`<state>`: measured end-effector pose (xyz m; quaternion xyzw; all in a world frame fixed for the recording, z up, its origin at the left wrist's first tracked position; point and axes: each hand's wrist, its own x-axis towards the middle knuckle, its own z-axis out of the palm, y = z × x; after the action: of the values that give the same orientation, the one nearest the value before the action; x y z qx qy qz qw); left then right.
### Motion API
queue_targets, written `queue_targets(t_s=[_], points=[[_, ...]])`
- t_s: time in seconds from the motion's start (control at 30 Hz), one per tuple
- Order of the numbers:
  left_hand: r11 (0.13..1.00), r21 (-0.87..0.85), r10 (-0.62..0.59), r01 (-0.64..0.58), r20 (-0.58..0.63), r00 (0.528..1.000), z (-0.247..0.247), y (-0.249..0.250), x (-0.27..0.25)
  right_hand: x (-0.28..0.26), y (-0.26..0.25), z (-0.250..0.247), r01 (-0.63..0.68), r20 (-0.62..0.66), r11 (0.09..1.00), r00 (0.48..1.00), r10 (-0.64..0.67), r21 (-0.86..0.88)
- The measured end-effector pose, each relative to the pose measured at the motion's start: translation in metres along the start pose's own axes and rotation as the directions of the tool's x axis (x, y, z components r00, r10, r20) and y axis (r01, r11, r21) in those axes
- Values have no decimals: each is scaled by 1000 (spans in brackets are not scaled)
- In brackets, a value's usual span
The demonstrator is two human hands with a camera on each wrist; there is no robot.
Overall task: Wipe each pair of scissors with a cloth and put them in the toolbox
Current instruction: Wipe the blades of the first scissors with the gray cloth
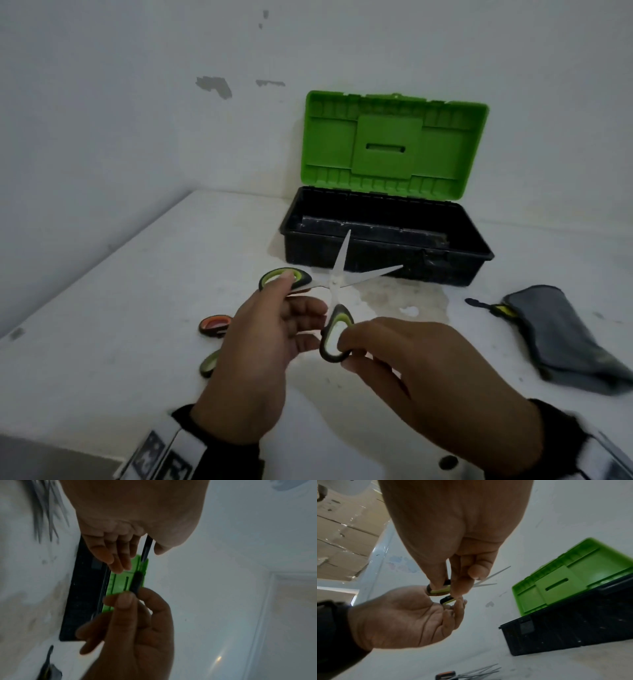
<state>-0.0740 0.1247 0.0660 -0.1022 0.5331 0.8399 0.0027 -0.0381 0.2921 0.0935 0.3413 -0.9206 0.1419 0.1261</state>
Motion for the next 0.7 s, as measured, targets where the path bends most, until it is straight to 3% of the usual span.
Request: queue_targets(t_s=[0.17,0.3,0.57,0.7], points=[[996,-88,11,-17,-64,998,51,-19,0,-25,26,-11,-26,-83,1000,996,26,3],[985,-171,-31,28,-16,999,83,-33,1,-41,50,-15,-52,-84,998,995,50,-27],[997,-78,6,-14,-98,995,127,-56,9,-59,80,-17,-72,-22,996,997,71,-48],[997,-66,32,-36,-61,998,137,-62,16,-65,89,-24,-102,25,994,995,101,36]])
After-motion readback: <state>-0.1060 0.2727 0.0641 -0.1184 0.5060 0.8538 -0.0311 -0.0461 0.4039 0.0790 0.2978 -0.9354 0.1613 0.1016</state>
